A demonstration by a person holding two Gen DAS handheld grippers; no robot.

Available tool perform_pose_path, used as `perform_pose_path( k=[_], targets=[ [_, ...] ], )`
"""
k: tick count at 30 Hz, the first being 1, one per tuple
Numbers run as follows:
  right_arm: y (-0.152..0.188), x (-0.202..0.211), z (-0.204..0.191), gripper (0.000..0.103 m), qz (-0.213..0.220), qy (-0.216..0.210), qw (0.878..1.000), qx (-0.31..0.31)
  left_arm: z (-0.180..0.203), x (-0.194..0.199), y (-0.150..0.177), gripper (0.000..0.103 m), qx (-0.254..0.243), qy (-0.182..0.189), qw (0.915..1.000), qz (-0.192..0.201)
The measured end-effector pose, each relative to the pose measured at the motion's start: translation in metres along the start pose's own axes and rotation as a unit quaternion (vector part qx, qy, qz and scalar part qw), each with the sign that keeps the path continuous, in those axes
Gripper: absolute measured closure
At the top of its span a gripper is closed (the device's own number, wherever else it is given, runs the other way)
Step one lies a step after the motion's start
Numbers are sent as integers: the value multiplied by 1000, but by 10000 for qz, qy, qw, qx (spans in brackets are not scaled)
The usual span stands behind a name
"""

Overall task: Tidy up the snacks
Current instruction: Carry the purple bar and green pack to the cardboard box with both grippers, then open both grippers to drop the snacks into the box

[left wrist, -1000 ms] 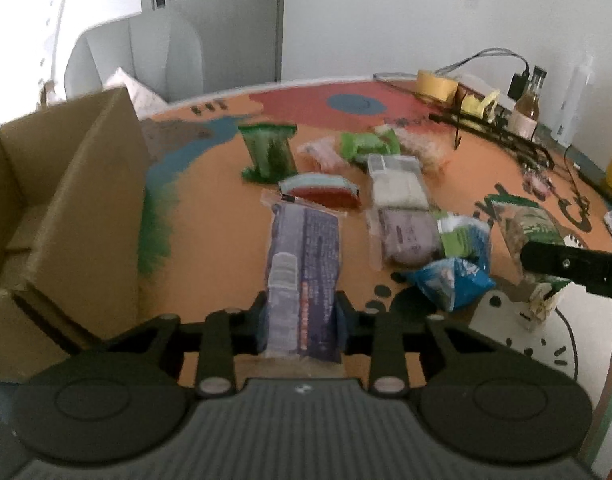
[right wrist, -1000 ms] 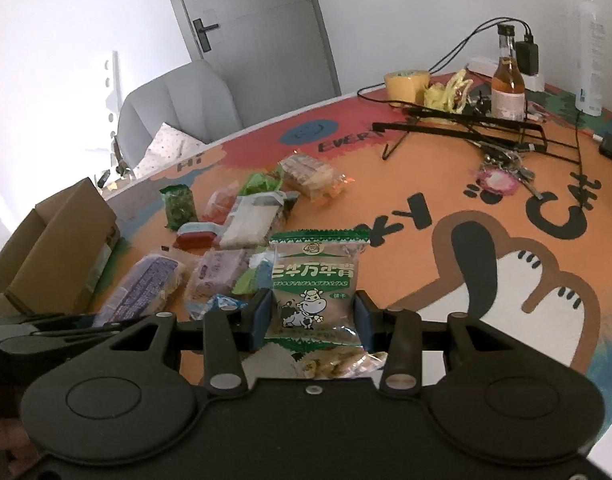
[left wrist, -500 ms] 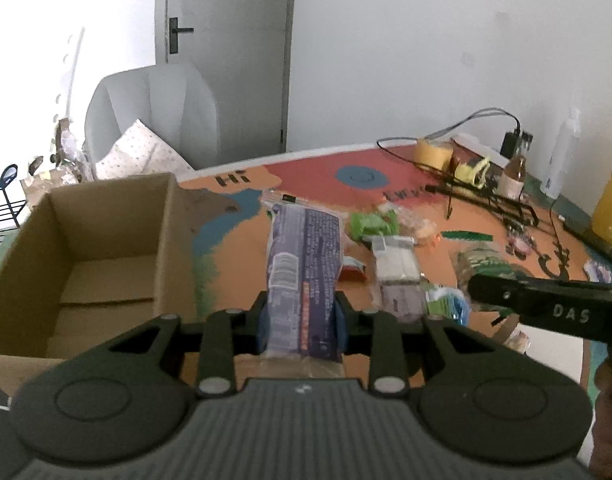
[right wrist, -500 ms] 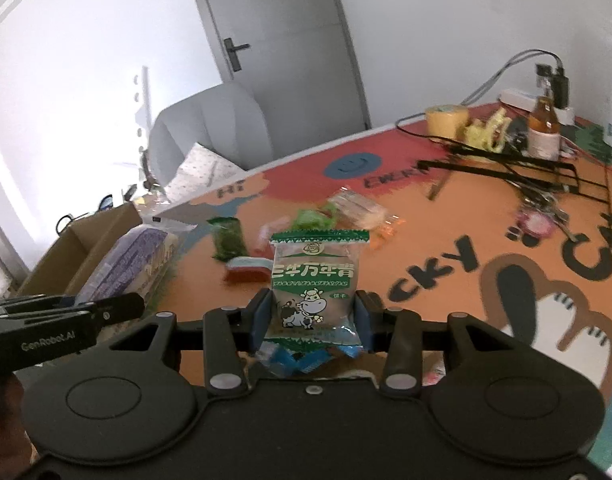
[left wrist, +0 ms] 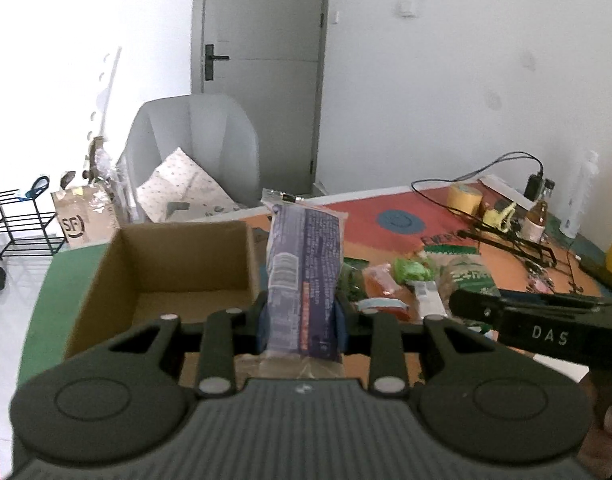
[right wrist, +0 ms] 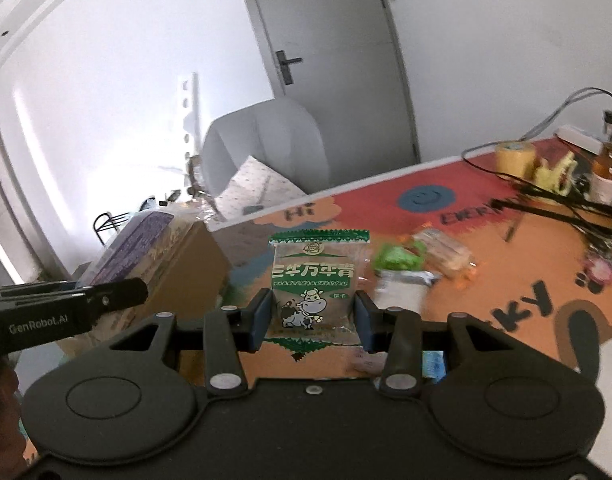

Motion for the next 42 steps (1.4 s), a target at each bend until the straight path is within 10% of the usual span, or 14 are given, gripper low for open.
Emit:
perform_pose_path(
  k=[25, 42],
  targets=[
    [-5, -22, -83, 61, 40, -287, 9988, 405, -113, -8, 14, 71, 692, -377, 9967, -216],
    [-20, -48, -145, 60, 10, -935, 9948, 411, -131, 23, 12, 15, 956, -496, 9940, 206]
  ],
)
Point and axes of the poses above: each gripper's, at about its wrist camera, not at the fingertips, and x roughly against the way its jaws point, z to its right, y to its underside, the point moved 9 cm from there along -x, roughly the way its jaws point
